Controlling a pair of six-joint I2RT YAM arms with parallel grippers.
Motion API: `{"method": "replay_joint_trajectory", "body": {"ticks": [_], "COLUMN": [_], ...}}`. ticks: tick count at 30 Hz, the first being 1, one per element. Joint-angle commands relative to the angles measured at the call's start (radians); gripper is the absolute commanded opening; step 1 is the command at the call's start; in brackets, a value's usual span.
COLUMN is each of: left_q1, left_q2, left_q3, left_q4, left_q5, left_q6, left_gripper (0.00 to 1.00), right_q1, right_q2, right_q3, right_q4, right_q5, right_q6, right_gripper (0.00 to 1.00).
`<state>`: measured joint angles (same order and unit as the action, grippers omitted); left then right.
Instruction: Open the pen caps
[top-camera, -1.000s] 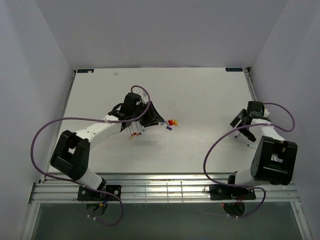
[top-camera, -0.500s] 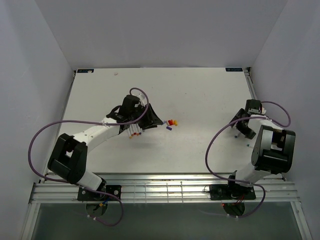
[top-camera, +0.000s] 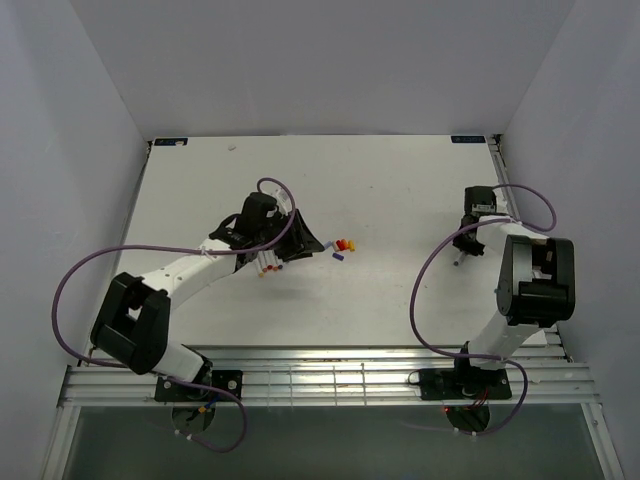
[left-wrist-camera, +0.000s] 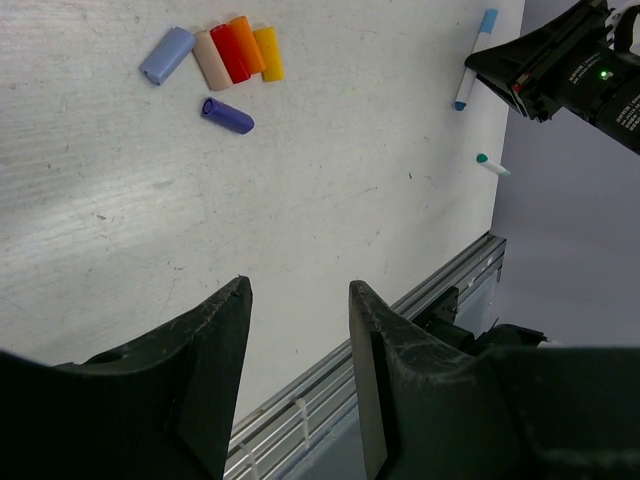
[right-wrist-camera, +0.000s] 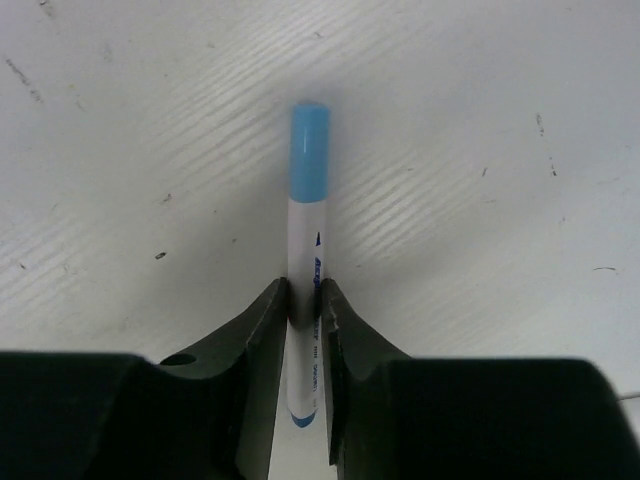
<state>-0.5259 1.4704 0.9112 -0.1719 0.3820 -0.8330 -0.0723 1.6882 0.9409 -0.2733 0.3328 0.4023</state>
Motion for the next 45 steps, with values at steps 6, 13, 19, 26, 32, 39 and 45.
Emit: {"method": "replay_joint_trajectory", "body": {"ticks": [6,13,19,26,32,39,45], "left_q1": [-0.002,0.038,0.044,0.041,0.035,0.035,0.035], "left_q2": [-0.133,-0.189,-0.194,-0.163,-0.170,-0.206,-0.298], "left_q3": [-0.063,-0.072,-0.083,-0.083,-0.092,-0.101,-0.110], "left_q4": [-0.017,0.015,0.124,0.173,0.193,0.068,0.006], "left_q5": [-0.031,0.052,0.168,0.167,0.141,0.038,-0.087], "left_q6": [0.034,0.012,-0.049,-0.084,-0.080,-0.045,-0.029], "left_gripper": [0.54,0.55,0.56,0.59,0.60,0.60,0.60], "right_q1": [0.170,0.338,0.431,0.589,0.684,0.732,0.749], "right_q2": [0.033,-0.214,-0.300,-0.260,-0.222,-0.232,-0.231], "right_q3": [0.022,-0.060,-0.086,-0.123,-0.097,-0.057,-0.053], "right_q4": [-0.070,0.104,0.227,0.417,0.516,0.474,0.416], "right_q5": [-0.058,-0.421,-0.874,-1.043,-1.055,-0.983,-0.950], "right_q6": [-0.063,-0.106,-0.106,0.015,0.089,0.084,0.047], "right_gripper": [0.08,0.08,0.08,0.08,0.08,0.08,0.08]}}
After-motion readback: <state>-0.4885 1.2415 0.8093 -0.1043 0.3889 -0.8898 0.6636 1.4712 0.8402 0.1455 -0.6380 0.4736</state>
